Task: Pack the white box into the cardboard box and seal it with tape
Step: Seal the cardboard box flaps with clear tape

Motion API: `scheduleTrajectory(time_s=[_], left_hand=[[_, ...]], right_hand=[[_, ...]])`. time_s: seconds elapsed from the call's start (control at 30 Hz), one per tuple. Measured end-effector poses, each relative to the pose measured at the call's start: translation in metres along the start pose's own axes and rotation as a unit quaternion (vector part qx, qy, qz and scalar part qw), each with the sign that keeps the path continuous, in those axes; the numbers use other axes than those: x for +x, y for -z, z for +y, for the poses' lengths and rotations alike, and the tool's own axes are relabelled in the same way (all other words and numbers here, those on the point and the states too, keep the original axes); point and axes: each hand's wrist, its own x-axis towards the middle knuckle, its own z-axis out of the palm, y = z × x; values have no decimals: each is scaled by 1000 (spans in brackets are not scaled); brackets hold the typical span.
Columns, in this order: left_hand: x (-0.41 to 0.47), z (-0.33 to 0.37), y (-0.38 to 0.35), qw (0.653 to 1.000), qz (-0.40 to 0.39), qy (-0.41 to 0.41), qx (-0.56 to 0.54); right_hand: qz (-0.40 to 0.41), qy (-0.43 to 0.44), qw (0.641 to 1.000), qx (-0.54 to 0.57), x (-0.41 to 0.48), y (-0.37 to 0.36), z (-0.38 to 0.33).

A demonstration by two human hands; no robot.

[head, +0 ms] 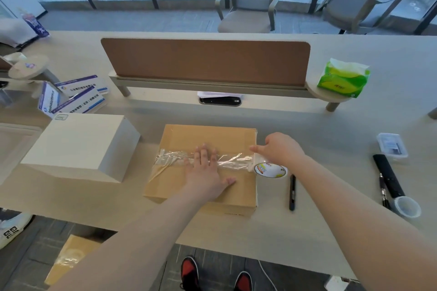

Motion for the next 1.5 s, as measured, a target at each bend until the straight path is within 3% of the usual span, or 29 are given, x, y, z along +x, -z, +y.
scheduleTrajectory(time_s=[0.17, 0.33, 0.57, 1.07, 1.27, 1.5], left_hand=[[-4, 31, -9, 992, 13, -119, -39], [-2, 42, -19, 995, 15, -96, -10], [0, 43, -19, 995, 6, -101, -10], [-3, 52, -9, 992, -24, -116, 48], [-1, 59, -3, 979, 7, -199, 50], [-5, 60, -23, 981, 19, -189, 39]], right_hand=[[-16, 29, 997, 70, -5, 7, 15], [27, 34, 999, 27, -8, -5, 16], [35, -38, 997, -54, -10, -14, 32], [30, -99, 995, 6, -9, -35, 37], [22, -120, 992, 31, -9, -45, 37], [-20, -137, 983, 117, 4, -62, 45]])
